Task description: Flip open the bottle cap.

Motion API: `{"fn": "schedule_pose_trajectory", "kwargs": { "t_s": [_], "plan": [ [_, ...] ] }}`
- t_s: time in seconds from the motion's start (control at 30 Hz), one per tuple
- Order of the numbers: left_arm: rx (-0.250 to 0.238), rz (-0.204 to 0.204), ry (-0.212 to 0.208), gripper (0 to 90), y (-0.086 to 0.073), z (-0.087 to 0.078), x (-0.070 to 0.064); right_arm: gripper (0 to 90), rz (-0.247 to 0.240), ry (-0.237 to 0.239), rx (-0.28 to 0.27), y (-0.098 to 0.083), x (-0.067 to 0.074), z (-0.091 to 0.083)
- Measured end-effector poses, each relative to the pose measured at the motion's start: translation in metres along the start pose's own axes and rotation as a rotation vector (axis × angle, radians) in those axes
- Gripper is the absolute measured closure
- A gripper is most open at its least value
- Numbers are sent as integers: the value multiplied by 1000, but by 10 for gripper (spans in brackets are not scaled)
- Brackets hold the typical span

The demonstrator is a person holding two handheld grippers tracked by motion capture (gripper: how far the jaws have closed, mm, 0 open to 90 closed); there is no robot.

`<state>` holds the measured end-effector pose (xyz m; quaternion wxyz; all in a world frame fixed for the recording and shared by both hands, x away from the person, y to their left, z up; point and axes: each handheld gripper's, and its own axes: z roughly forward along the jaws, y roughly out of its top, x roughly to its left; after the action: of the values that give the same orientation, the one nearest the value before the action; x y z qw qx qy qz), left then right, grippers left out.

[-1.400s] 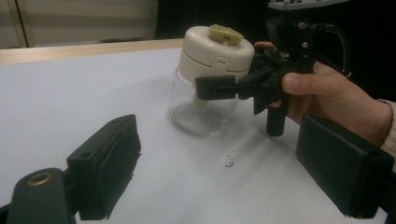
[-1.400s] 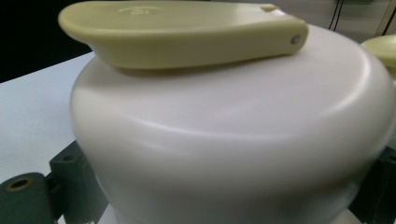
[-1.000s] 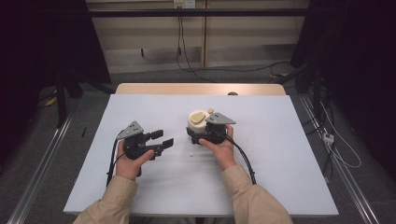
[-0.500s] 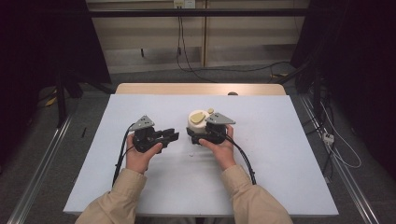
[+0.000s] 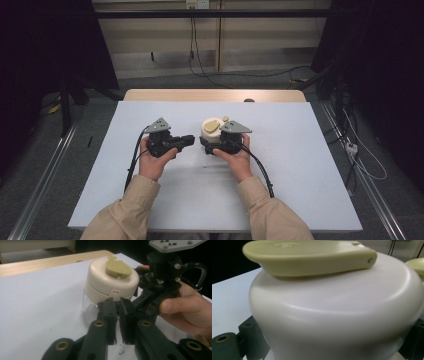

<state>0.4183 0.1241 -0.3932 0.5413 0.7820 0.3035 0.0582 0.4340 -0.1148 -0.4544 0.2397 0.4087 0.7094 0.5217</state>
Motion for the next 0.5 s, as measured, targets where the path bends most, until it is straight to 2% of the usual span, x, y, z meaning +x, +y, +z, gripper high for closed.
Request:
{"fn": "schedule_pose_trajectory", "kwargs": {
  "t_s": [0.07,0.3,0.5],
  "plan": [
    [19,6,-2,899,2,2,0,64,0,0,0,0,0,0],
    [44,11,-8,900,12,9,-2,64,1,0,0,0,0,0],
    [58,0,10,900,17,15,-1,64,1,0,2,0,0,0]
  ]
}}
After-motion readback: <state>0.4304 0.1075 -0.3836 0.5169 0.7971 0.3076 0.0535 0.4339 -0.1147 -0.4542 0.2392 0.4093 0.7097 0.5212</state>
